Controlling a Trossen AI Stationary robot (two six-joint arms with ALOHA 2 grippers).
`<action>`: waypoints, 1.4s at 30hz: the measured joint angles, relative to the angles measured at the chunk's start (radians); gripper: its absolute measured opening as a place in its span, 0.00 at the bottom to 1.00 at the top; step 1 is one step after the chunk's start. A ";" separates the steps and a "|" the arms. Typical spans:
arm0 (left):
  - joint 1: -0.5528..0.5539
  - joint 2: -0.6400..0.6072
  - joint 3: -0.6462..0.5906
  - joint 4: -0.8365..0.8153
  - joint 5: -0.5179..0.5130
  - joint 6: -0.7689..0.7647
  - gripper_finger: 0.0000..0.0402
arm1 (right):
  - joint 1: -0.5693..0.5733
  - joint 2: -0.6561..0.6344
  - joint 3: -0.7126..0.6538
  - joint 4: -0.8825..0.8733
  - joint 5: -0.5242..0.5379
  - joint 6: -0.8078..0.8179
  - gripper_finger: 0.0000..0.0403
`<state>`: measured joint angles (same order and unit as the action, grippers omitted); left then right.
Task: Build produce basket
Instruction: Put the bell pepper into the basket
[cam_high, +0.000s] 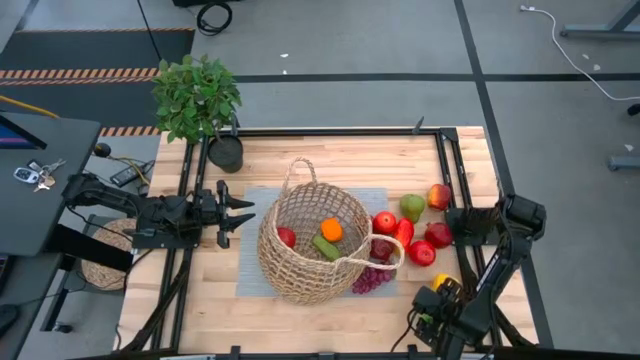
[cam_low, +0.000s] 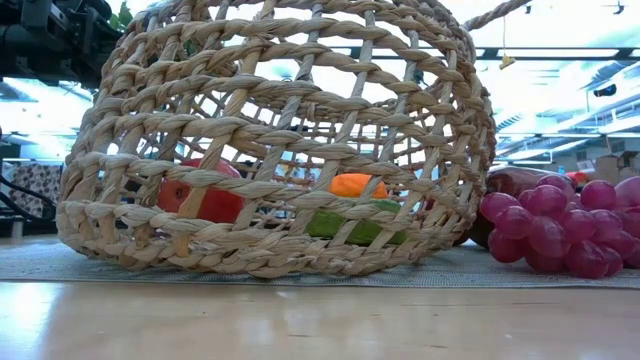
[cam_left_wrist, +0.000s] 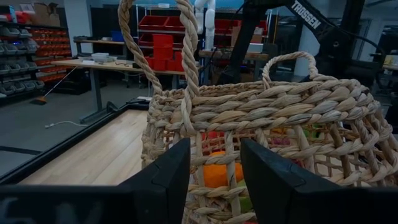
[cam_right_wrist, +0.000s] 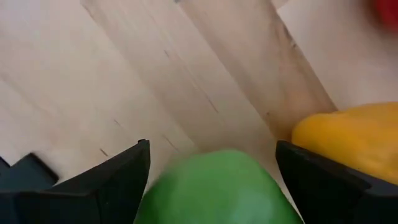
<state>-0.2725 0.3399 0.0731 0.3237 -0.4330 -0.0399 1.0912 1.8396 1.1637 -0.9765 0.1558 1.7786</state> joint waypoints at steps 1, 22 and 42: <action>0.000 0.000 0.000 0.000 0.000 0.000 0.37 | 0.000 0.000 0.000 0.004 0.000 0.004 0.87; 0.000 0.000 0.000 0.000 0.000 0.000 0.37 | -0.090 -0.153 0.084 -0.386 -0.091 0.097 0.87; 0.000 0.000 0.000 0.000 0.000 0.000 0.37 | -0.058 -0.386 -0.243 -0.144 -0.191 0.269 0.89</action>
<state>-0.2725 0.3397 0.0731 0.3237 -0.4332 -0.0399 1.0329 1.4533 0.9210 -1.1207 -0.0351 2.0472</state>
